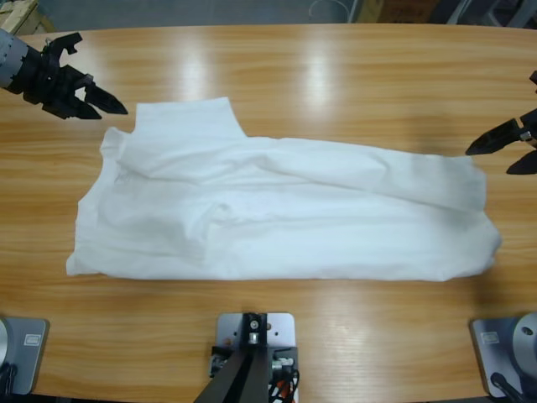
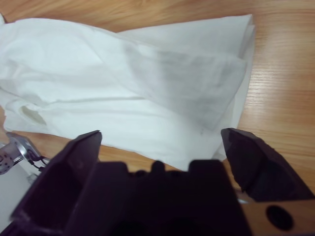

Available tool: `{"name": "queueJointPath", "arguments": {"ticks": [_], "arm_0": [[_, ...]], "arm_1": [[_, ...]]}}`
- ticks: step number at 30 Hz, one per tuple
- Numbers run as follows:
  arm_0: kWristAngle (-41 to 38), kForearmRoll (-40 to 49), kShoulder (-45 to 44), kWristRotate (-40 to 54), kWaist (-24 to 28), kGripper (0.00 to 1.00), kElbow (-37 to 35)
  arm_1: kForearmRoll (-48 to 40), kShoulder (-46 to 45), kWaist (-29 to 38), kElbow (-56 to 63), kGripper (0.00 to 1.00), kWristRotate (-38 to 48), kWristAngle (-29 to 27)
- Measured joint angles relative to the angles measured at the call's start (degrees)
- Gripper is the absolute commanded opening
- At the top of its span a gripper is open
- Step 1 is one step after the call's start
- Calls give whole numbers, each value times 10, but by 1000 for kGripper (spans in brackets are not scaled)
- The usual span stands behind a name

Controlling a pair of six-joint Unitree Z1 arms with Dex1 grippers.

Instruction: Fold clothes

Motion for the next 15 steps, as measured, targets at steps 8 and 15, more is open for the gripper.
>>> {"name": "queueJointPath", "arguments": {"ticks": [8,15], "arm_0": [[0,-27,53,-1,-18,775,1],[-25,-34,86,-2,-47,770,-22]], "arm_1": [[0,0,0,0,1000,0,0],[-1,0,0,2,1000,0,0]]}}
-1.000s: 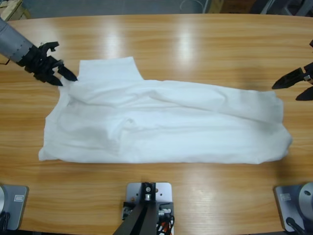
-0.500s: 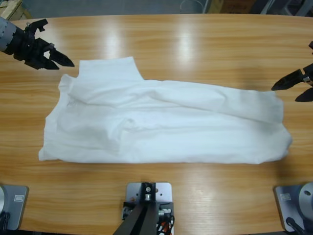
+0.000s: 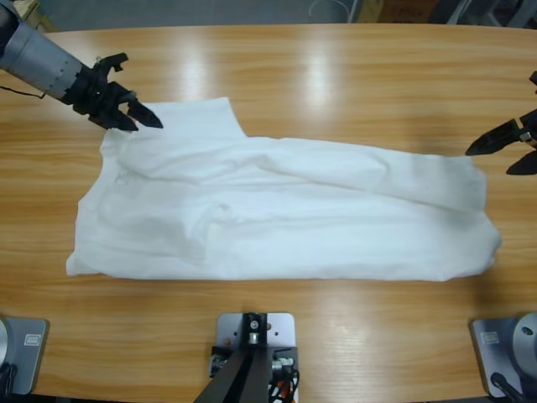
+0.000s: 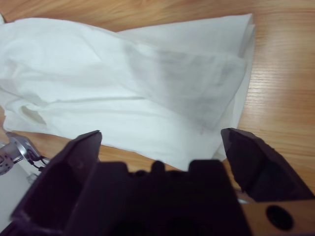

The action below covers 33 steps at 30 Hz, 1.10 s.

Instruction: Fold clothes

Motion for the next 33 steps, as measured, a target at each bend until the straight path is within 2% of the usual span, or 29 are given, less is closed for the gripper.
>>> {"name": "queueJointPath", "arguments": {"ticks": [9,19,33], "arm_0": [[1,0,4,0,1,772,4],[14,-21,4,0,39,773,74],[9,-30,2,-2,29,774,64]], "arm_1": [[-1,0,0,2,1000,0,2],[-1,0,0,2,1000,0,4],[-1,0,1,3,1000,0,5]]}}
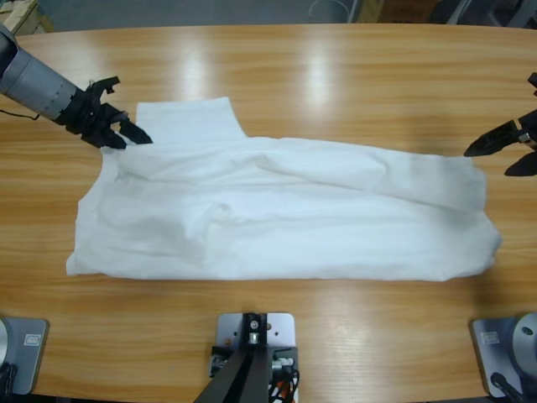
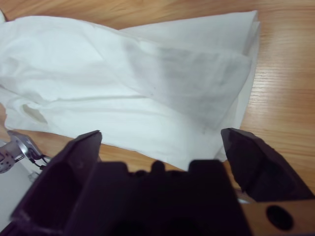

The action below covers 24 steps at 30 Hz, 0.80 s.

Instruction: Fold clothes

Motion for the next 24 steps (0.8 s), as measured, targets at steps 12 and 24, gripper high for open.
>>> {"name": "queueJointPath", "arguments": {"ticks": [12,24], "arm_0": [[-10,0,0,0,-7,773,-25],[-10,0,22,-2,-13,772,-25]], "arm_1": [[0,-2,0,2,1000,0,0],[-2,-2,0,2,1000,0,0]]}}
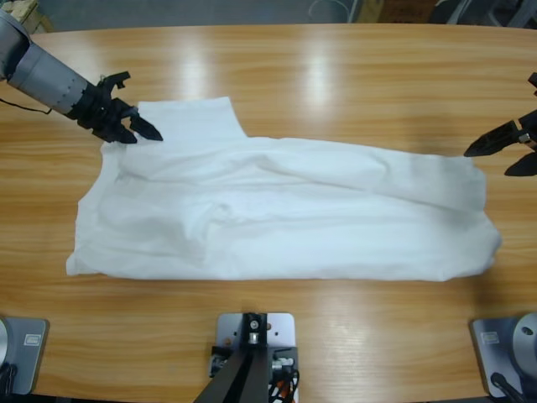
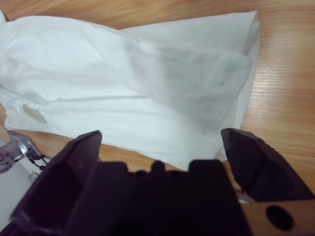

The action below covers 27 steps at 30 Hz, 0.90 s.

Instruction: Fold clothes

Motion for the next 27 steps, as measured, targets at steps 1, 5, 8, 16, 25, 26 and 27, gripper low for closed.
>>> {"name": "queueJointPath", "arguments": {"ticks": [1,5,8,16,25,26,27], "arm_0": [[0,0,2,0,-1,769,0],[0,0,3,0,-1,482,-8],[0,0,4,0,-1,161,-21],[-6,0,4,0,-1,0,-28],[-20,0,5,0,-1,0,-28],[-21,0,5,0,-1,0,-28],[-22,0,5,0,-1,0,-28]], "arm_1": [[0,0,0,0,1000,0,0],[0,0,0,0,1000,0,0],[-1,0,0,0,1000,0,0],[-3,0,0,1,1000,0,0],[-5,0,0,2,1000,0,0],[-5,0,0,2,1000,0,0],[-5,0,0,2,1000,0,0]]}}
